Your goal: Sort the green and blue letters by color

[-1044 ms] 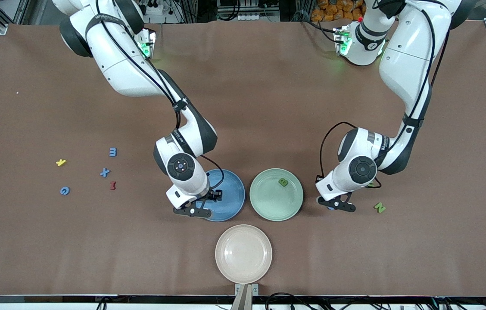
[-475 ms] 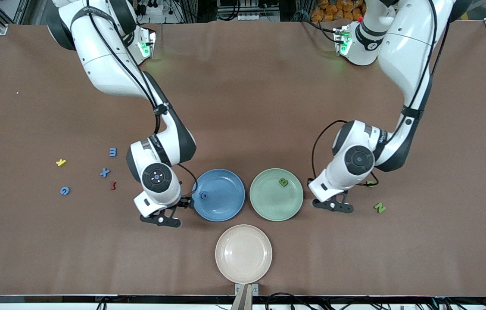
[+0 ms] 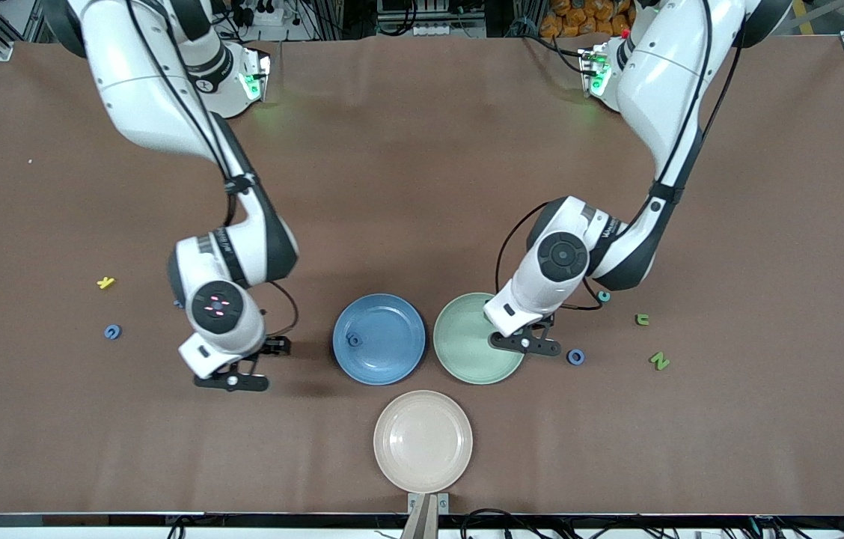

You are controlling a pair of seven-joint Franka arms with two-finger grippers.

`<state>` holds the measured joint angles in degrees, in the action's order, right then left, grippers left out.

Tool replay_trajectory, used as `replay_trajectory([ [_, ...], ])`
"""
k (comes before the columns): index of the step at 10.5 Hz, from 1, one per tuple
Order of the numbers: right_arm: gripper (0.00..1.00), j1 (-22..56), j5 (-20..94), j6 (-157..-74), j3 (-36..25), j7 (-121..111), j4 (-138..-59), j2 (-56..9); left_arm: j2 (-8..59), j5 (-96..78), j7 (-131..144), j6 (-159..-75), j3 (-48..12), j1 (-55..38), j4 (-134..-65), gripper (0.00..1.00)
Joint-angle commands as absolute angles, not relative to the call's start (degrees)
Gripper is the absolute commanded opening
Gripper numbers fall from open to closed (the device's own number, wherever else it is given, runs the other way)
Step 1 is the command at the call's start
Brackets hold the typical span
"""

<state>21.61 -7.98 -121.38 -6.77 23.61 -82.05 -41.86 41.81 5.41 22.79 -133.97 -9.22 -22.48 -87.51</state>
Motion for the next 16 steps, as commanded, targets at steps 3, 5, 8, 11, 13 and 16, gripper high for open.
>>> replay_trajectory([
  [3,1.0,6.89,-8.44,-131.93,-5.54,2.51,-103.18,-28.31,41.32,5.01,23.29,-134.83,-8.62,-20.93,-85.43,1.0],
  [5,1.0,3.17,-7.65,-131.05,-5.45,-0.7,-103.27,-28.21,39.12,5.36,19.19,-132.91,-8.87,-14.97,-86.83,1.0],
  [8,1.0,-0.87,-6.95,-131.31,-5.19,-0.79,-103.36,-29.7,38.5,4.92,4.23,-126.32,-9.31,-7.4,-88.67,1.0],
  [11,1.0,0.43,-5.1,-134.88,-5.19,-0.97,-107.56,-31.28,34.2,5.62,11.06,-125.42,-8.88,-5.9,-97.79,1.0],
  [13,1.0,0.35,-3.44,-142.27,-5.19,0.0,-112.04,-31.81,31.13,9.64,10.99,-128.04,-8.96,-3.17,-104.29,0.97],
  [16,1.0,0.61,-0.35,-142.55,-5.19,0.0,-112.41,-32.51,30.76,10.11,11.08,-133.05,-8.97,-0.79,-107.75,0.86],
])
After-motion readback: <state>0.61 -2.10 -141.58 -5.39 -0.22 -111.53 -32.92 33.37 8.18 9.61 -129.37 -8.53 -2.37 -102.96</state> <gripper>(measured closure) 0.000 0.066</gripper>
